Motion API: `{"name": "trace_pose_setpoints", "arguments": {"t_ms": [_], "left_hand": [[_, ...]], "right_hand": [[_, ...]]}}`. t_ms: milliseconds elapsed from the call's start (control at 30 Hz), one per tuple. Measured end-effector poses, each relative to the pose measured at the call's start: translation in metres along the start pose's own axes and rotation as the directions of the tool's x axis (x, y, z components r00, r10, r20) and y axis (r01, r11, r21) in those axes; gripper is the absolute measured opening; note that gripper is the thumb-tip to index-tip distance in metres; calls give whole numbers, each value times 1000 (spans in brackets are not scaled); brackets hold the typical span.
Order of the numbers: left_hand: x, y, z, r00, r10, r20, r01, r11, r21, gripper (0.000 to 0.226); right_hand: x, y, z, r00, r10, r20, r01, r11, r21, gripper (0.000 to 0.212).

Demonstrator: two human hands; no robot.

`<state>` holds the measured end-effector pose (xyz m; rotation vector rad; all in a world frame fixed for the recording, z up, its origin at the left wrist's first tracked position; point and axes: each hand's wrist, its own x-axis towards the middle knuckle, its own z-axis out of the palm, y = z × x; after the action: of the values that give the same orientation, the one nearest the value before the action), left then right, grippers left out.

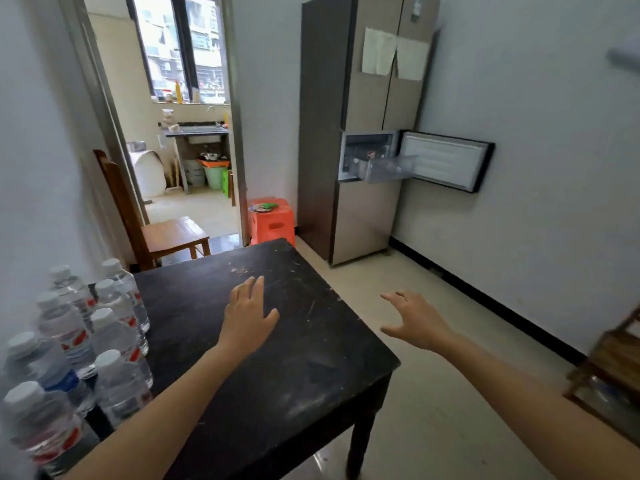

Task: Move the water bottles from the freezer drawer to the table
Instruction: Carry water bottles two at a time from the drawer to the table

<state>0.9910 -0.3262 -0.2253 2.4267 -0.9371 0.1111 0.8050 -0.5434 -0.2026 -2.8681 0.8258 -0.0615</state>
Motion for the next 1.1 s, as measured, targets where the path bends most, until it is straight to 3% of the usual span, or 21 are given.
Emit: {"name": "trace_pose_setpoints", "arguments": {"t_ms": [433, 600, 800, 1100], "left_hand": [[-68, 191, 62, 949, 281, 141, -259, 954, -153, 63], [-128, 285, 100, 880, 427, 208, -376, 894, -242, 64], [-210, 382, 140, 760, 585, 283, -500, 805, -320, 64], [-243, 469, 156, 631, 721, 286, -626, 691, -362, 63]], "right_hand": [[-193, 160, -33, 966, 234, -105, -234, 972, 13, 64], [-297, 216, -39, 936, 304, -175, -310, 951, -4, 62], [-426, 273, -45, 849, 489, -200, -508, 860, -53, 61], [-513, 325, -58, 708, 677, -201, -692, 722, -5, 59]]}}
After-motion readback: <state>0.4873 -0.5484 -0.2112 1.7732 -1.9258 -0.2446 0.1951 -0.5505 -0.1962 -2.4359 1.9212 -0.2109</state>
